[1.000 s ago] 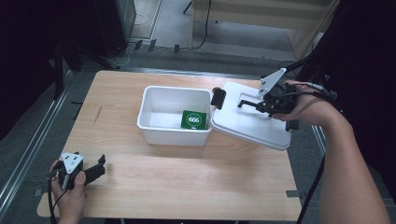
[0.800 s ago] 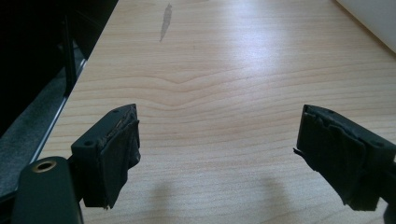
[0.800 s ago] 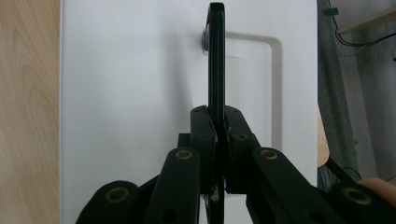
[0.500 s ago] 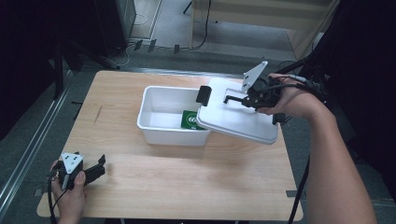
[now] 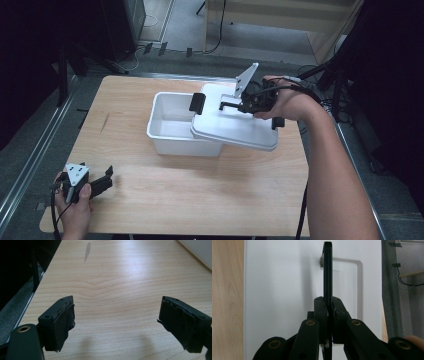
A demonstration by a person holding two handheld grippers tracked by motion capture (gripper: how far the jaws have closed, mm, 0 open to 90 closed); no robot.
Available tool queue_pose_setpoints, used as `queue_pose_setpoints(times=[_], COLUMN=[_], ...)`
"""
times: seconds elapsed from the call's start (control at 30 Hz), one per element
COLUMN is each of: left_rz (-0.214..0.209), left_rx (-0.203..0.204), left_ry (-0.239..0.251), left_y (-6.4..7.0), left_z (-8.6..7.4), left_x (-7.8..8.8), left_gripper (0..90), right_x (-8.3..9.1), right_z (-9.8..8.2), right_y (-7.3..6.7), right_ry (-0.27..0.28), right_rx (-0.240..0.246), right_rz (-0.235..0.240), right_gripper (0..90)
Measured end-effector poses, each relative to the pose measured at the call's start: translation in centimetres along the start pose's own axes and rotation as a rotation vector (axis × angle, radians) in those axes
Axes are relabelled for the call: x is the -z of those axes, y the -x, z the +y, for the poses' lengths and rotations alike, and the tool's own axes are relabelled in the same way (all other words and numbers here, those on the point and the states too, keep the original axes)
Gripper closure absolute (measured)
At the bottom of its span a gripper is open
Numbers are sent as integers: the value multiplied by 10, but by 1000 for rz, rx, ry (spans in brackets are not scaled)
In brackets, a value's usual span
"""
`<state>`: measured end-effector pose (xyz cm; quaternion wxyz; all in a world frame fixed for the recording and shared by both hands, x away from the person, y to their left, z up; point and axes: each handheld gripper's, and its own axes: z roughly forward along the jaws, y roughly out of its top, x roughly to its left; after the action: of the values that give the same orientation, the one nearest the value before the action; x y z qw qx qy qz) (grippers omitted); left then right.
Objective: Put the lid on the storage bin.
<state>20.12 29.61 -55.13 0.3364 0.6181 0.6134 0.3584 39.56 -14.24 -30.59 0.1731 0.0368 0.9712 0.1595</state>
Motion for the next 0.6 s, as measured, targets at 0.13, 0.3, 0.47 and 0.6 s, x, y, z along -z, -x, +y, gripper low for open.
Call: queue_pose_setpoints(times=[0.13,0.3,0.47,0.6], left_rz=[-5,-1,-2,-6], left_rx=[1,4,10,12], left_ry=[0,3,8,8], left_y=[-1,0,0,-1], left_z=[0,0,-1,-1], left_x=[0,1,1,1], left_gripper=[136,136,136,136], right_x=[-7,-13,-24,-31], right_z=[9,28,47,61], right_y=[1,3,1,-3], right_ry=[0,23,19,23], right_rx=[-1,14,31,44], right_rz=[13,36,50,60], right_gripper=[855,855,855,855])
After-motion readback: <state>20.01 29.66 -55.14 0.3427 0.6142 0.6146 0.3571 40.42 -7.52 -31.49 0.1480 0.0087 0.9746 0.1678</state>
